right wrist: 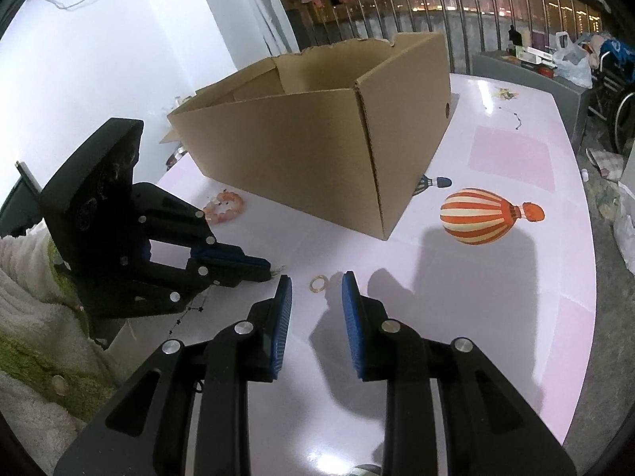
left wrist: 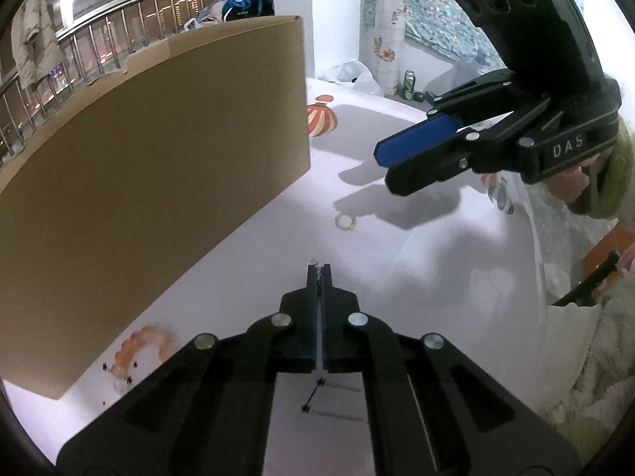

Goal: Organize jewelry
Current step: 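Lower the right gripper onto the gold ring and close it while the left holds the chain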

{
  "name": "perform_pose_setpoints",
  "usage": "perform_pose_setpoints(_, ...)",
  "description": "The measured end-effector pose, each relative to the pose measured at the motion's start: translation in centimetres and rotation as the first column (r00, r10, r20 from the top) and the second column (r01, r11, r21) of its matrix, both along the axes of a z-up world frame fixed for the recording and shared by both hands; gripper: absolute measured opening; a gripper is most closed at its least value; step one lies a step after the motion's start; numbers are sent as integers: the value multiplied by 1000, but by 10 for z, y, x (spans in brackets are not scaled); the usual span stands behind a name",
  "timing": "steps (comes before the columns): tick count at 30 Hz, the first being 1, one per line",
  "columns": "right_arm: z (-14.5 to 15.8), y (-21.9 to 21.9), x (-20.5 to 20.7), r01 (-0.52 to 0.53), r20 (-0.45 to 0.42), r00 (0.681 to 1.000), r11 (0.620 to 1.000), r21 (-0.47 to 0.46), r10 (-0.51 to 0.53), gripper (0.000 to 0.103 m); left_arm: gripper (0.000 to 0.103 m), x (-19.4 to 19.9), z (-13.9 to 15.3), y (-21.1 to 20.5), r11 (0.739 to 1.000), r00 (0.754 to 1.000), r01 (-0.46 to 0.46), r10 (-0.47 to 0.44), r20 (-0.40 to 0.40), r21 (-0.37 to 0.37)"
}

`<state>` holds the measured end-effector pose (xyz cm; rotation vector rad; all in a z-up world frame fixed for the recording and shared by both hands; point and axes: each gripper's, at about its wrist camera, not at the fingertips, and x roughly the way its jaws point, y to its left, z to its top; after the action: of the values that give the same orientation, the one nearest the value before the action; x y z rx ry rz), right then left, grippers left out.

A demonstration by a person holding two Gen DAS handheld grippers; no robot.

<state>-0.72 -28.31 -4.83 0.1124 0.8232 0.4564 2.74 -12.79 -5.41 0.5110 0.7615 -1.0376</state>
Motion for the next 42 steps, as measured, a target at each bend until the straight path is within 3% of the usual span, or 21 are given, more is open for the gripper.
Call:
perform_pose_setpoints(7,1,2,2,-9,2,1000,1000,-12,9,26,0,-1,1,28,999,999,-46,46,-17,-10)
perform_pose_setpoints(13,-1,14,7,-48,-5,999,996,-77,48,29,0,-3,4,53,996,996,-93,93,-7,-8)
perform_pose_setpoints(21,-7,32,13,-137,2,990,965,-223,141,33,0,-2,7,52,994,994,-112,112,10,3)
perform_pose_setpoints(31,-13,35,19,-190,3,980,947,-259,198,32,0,-3,5,54,995,995,-102,102,8,2)
perform_pose_setpoints(37,-16,39,22,-214,-1,975,939,-269,222,30,0,-1,5,53,994,994,-105,105,5,-3)
perform_pose_setpoints(42,-16,34,26,-205,2,977,946,-252,213,16,0,0,6,52,994,994,-105,105,4,-4)
